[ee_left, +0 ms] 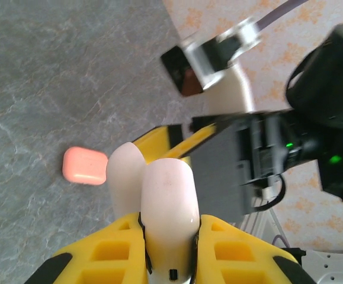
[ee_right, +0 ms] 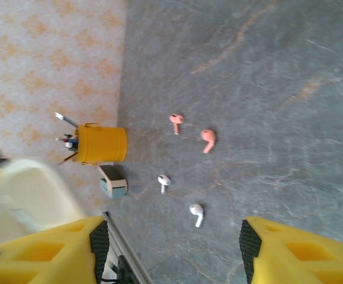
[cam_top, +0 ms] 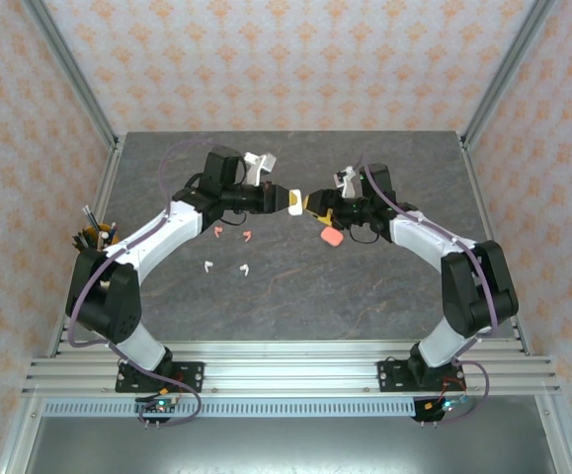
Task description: Insert the wireless bluetooth earbuds into the charging case
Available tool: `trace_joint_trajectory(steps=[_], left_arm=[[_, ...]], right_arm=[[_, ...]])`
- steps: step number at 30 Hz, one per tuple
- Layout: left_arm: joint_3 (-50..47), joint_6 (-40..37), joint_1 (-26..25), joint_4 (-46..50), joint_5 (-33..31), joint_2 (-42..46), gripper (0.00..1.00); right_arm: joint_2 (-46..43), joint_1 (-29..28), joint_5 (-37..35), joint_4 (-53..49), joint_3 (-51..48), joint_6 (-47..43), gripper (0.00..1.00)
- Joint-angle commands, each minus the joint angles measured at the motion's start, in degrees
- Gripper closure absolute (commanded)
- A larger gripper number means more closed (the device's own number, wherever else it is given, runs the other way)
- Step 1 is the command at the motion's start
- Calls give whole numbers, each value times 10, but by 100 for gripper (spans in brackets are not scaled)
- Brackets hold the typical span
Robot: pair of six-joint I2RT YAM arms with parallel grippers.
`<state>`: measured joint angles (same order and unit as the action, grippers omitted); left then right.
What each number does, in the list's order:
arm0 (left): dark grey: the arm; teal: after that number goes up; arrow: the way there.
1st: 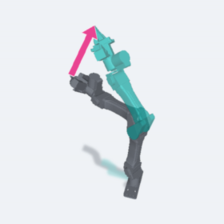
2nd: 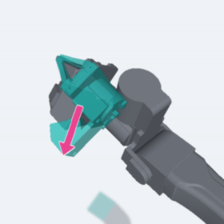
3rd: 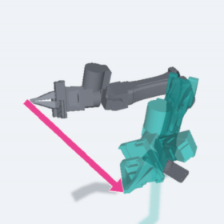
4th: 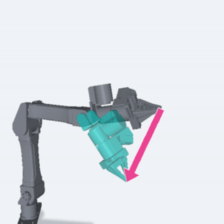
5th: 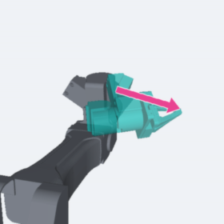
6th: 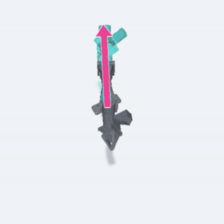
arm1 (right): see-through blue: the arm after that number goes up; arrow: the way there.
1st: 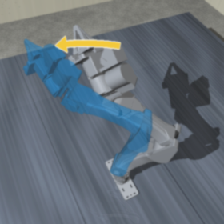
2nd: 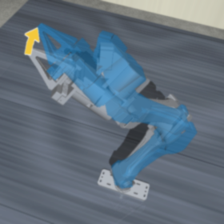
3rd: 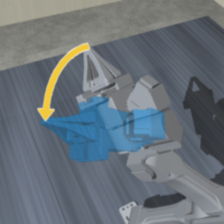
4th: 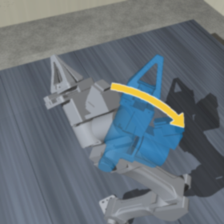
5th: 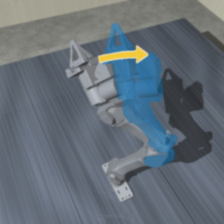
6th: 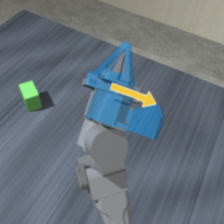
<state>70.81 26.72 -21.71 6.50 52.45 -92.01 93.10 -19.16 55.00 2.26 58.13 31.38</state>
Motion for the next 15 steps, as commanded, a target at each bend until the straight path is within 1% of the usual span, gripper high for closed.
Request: trace_joint_trajectory(steps=[1, 6, 12, 15], left_arm=[[21, 5, 0, -29, 22, 23, 100], [18, 4, 0, -28, 22, 24, 100], [18, -4, 0, -22, 29, 22, 100], [21, -3, 0, -27, 38, 18, 100]], right_arm=[[8, 2, -13, 3, -4, 1, 39], [-1, 7, 0, -5, 2, 0, 39], [-72, 43, 27, -79, -8, -43, 40], [-102, 58, 59, -85, -14, -44, 42]])
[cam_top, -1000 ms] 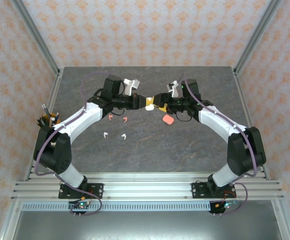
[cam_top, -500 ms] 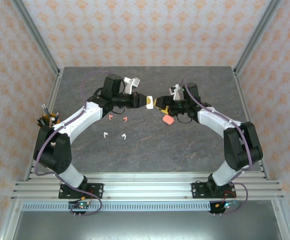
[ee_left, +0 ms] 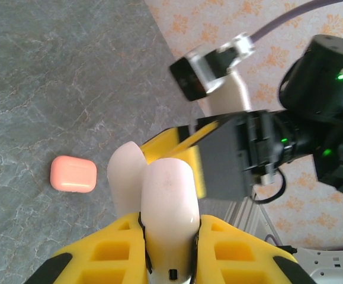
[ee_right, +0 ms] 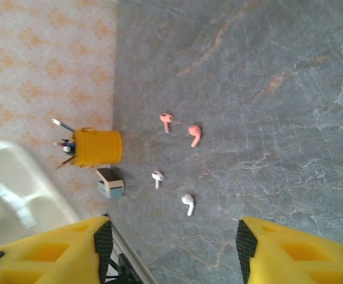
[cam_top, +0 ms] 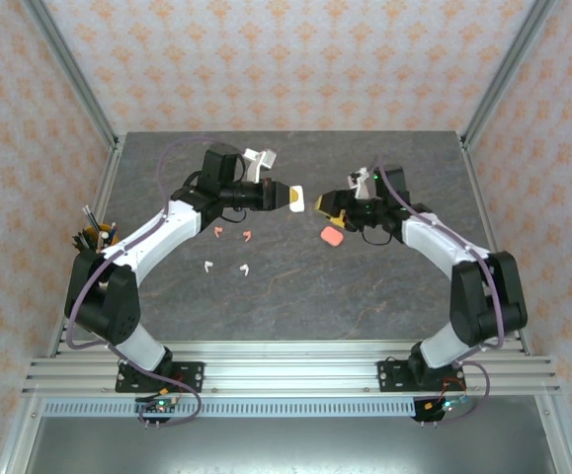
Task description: Insert the wireless bluetooth earbuds into the charging case
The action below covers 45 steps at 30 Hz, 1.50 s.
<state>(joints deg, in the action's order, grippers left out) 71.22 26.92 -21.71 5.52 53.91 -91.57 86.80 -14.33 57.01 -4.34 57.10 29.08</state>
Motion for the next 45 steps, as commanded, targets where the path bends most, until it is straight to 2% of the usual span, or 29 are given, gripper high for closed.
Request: trace_joint_trajectory(steps=[1, 9, 16, 24, 34, 45], left_arm=[[19, -3, 0, -22, 30, 11, 100], [24, 42, 1, -84, 62, -3, 100], [27, 81, 2, -127, 71, -14, 100], [30, 93, 2, -144, 73, -21, 100], [21, 145, 4, -216, 93, -28, 100], [24, 154, 4, -223, 115, -22, 100]], right_arm=[[-43, 10, 49, -19, -2, -19, 42], [-28, 9, 88, 64, 18, 52, 51], [-22, 6, 90, 89, 32, 77, 53], [-17, -7, 94, 100, 43, 84, 55], [-6, -15, 101, 106, 61, 81, 64], [-3, -9, 104, 68, 78, 45, 71]])
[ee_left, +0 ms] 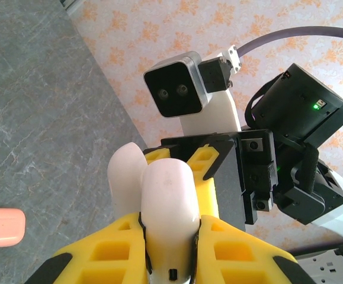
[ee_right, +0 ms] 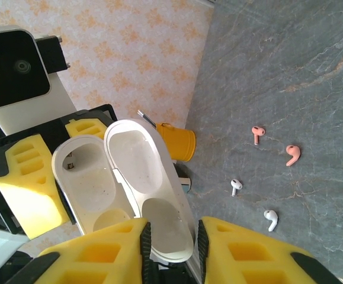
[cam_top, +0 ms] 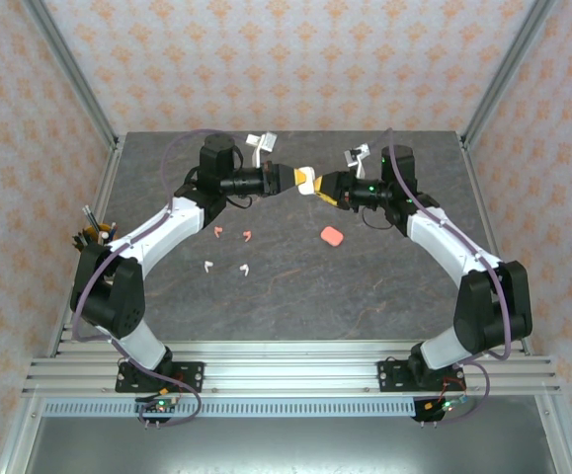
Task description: Insert the wireless bluetooth earbuds into the charging case
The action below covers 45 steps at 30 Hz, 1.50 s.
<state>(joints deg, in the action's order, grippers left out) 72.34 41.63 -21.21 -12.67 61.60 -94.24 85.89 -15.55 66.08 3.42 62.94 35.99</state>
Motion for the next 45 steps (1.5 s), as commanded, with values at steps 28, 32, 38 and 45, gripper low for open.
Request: trace_joint_trajectory(steps=[28, 32, 38, 45], left_arm=[[11, -18, -1, 0, 17, 4, 90], [13, -33, 0, 26, -5, 8, 51], [21, -80, 31, 98, -44, 33, 11], [164, -340, 77, 467, -41, 17, 3]], right_arm=[[24, 11, 32, -40, 54, -44, 100], [20, 13, 2, -101, 66, -81, 100], [42, 14, -68, -316, 144, -237, 100], [117, -6, -160, -558, 279, -451, 100]])
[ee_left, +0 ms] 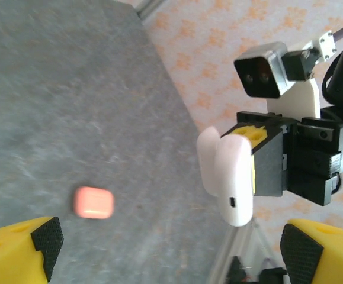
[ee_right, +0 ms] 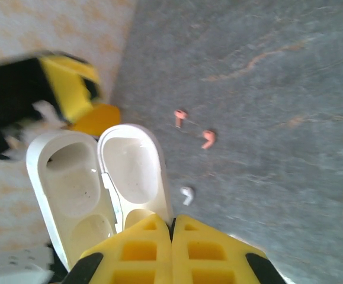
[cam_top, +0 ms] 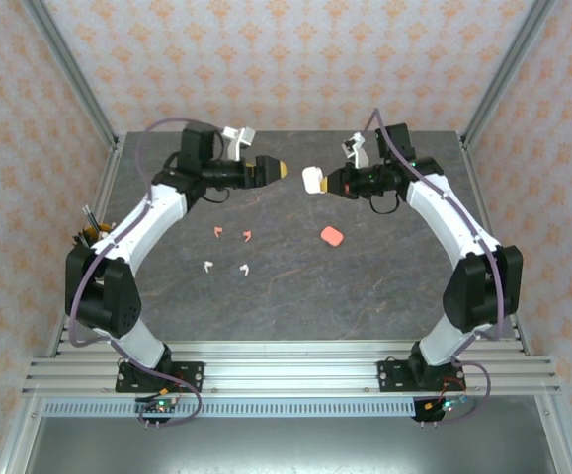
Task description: Insert the wireless bluetooth earbuds into the charging case
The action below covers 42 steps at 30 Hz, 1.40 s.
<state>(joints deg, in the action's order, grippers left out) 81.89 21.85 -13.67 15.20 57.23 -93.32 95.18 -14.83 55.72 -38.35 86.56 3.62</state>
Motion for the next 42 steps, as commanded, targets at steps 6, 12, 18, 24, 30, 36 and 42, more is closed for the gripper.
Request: trace_joint_trajectory(steps=[6, 12, 18, 24, 30, 36, 42], left_arm=[[188, -290, 4, 403, 42, -68, 3], [229, -344, 4, 479, 106, -120, 4], [233, -367, 3, 498, 162, -145, 8], [249, -412, 3, 550, 197, -169, 16], [258, -454, -2, 594, 227, -196, 24], [272, -458, -10, 604, 227, -206, 27], [282, -470, -18, 620, 227, -216, 33]], right_arm=[[79, -56, -109, -233, 145, -217, 100], [97, -78, -89, -267, 191, -246, 100], [98, -98, -63, -255, 193, -239, 100], [99, -102, -39, -248, 203, -235, 100], [104, -102, -27, -249, 214, -234, 100], [113, -110, -30, -254, 222, -235, 100], [120, -114, -33, -260, 231, -237, 100]])
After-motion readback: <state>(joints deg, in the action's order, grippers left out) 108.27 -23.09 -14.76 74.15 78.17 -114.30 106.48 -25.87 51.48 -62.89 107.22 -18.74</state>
